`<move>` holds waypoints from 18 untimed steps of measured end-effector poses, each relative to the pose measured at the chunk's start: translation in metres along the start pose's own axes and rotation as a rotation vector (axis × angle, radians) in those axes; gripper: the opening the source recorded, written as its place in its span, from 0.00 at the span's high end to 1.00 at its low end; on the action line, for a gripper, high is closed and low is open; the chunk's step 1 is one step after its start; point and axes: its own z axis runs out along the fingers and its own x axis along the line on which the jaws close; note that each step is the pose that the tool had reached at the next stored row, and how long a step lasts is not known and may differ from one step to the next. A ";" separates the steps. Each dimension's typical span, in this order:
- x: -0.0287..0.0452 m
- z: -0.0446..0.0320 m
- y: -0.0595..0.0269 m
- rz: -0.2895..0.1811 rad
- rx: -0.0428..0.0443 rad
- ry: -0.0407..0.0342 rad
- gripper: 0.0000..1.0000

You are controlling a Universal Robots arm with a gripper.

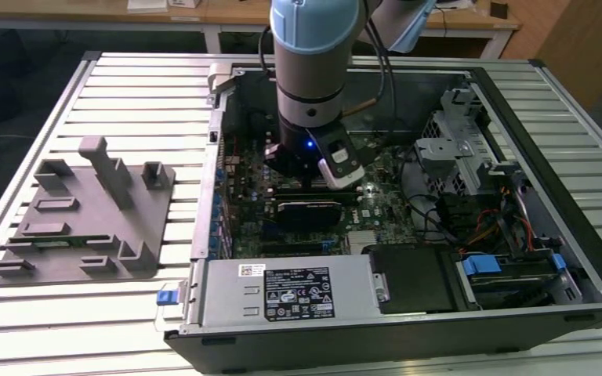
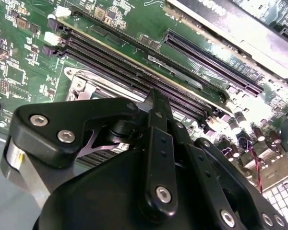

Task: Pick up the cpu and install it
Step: 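Install the second cpu locking lever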

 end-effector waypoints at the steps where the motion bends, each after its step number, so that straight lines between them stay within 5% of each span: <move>1: 0.0000 0.0004 0.0000 0.000 0.0000 0.0000 0.89; 9: 0.0030 0.0040 -0.0007 0.000 -0.0033 0.0002 0.89; 18: 0.0096 0.0067 -0.0012 0.001 -0.0316 0.0013 0.89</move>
